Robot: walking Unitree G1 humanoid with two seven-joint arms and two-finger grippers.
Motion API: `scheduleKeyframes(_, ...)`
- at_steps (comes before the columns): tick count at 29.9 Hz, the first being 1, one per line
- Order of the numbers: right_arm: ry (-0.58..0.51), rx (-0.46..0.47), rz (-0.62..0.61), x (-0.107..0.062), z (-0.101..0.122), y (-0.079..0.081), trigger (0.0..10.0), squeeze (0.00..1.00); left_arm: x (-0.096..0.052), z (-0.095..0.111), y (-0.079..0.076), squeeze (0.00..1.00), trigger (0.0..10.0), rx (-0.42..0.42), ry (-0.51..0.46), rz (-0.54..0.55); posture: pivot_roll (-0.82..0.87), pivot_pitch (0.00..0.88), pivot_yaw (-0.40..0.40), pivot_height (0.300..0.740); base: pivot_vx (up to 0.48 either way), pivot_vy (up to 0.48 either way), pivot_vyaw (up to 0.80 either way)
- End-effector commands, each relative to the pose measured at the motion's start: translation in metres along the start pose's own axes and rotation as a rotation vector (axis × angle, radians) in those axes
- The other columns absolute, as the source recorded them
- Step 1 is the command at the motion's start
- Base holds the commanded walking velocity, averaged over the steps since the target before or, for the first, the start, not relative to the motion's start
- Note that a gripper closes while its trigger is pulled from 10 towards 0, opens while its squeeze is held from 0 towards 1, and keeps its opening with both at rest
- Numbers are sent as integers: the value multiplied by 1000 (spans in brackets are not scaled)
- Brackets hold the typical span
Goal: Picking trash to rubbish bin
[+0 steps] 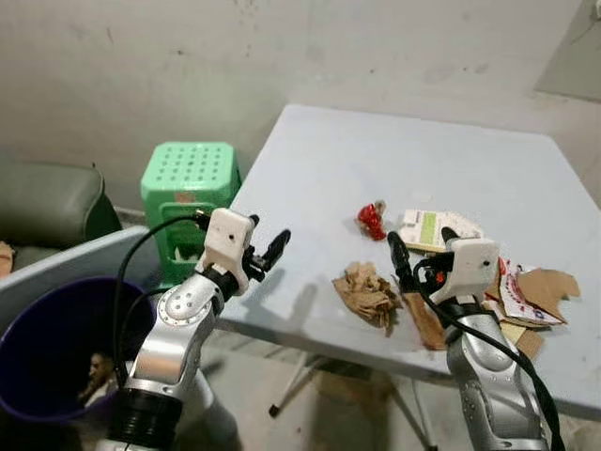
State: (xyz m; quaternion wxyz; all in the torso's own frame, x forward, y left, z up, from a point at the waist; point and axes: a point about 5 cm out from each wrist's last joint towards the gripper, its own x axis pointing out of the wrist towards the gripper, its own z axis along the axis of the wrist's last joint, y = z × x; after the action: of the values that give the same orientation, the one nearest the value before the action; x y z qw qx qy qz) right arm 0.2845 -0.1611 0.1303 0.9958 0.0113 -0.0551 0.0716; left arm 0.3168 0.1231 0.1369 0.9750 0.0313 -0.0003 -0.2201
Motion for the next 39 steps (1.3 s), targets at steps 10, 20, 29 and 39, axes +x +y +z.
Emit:
scheduleKeyframes(10, 52, 12, -61, 1, 1, -3, 10000, 0, 2, 1, 5, 0, 10000, -23, 16, 28, -52, 91, -46, 740, 0, 0, 0)
scheduleKeyframes(20, 106, -35, -52, 10, -3, -9, 10000, 0, 3, 4, -2, 0, 10000, -23, 12, -28, -55, 100, -47, 740, 0, 0, 0)
scheduleKeyframes(29, 110, -79, -61, 33, 1, -23, 10000, 0, 6, 11, -17, 0, 10000, 6, -10, -121, -38, 111, -51, 740, 0, 0, 0)
scheduleKeyframes(39, 101, -70, -63, 61, 4, -25, 10000, 0, 8, 22, -37, 0, 10000, 25, -43, -237, -8, 160, -50, 740, 0, 0, 0)
